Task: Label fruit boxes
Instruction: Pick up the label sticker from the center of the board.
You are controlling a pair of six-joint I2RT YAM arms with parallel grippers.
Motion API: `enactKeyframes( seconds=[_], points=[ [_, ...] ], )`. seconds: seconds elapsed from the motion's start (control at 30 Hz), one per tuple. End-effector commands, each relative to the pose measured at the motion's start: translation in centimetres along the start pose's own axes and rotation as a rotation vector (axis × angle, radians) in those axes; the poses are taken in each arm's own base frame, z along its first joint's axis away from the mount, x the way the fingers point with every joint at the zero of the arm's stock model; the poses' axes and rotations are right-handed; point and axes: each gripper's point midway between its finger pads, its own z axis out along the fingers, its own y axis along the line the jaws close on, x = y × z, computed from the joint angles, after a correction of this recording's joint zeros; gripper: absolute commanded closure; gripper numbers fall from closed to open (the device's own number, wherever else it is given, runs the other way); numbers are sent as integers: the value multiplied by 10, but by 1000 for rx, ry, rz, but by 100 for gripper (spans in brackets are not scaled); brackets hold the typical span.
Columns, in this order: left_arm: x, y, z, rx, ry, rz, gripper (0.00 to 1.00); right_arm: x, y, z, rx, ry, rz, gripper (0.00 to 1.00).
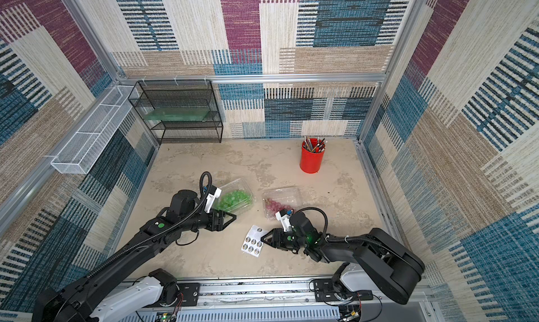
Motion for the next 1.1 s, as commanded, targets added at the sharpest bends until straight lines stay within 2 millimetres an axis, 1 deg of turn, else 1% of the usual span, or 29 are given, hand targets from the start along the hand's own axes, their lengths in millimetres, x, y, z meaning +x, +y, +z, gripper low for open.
enactKeyframes(
  seconds=[0.0,0.17,0.3,0.47,0.57,0.67,0.83,0.9,1.0,1.07],
  points=[
    [-2,-3,-2,13,-12,-12,26,-7,9,6,-31,-6,-32,52],
    [-2,-3,-5,11,-22,-8,26,-8,2,15,-6,18,-14,53],
    [0,-3,-6,6,-27,-6,26,-8,0,22,-5,38,-10,58],
    [1,-2,-9,-1,-34,-5,26,-12,-1,25,-8,39,-18,75],
    [2,-1,-11,-8,-35,-3,26,-15,1,23,-9,22,-35,82],
    [2,0,-12,-15,-40,5,26,-18,6,20,-17,5,-58,89],
    [1,-1,-14,-15,-46,28,26,-19,22,10,-48,-29,-127,98],
    [-1,-2,-14,-9,-55,47,26,-21,30,4,-53,-52,-167,100],
    [-6,-10,-14,33,-77,89,26,-25,42,-7,-50,-70,-246,100],
    [-10,-17,-14,71,-102,129,27,-30,54,-17,-53,-83,-308,100]
  ],
)
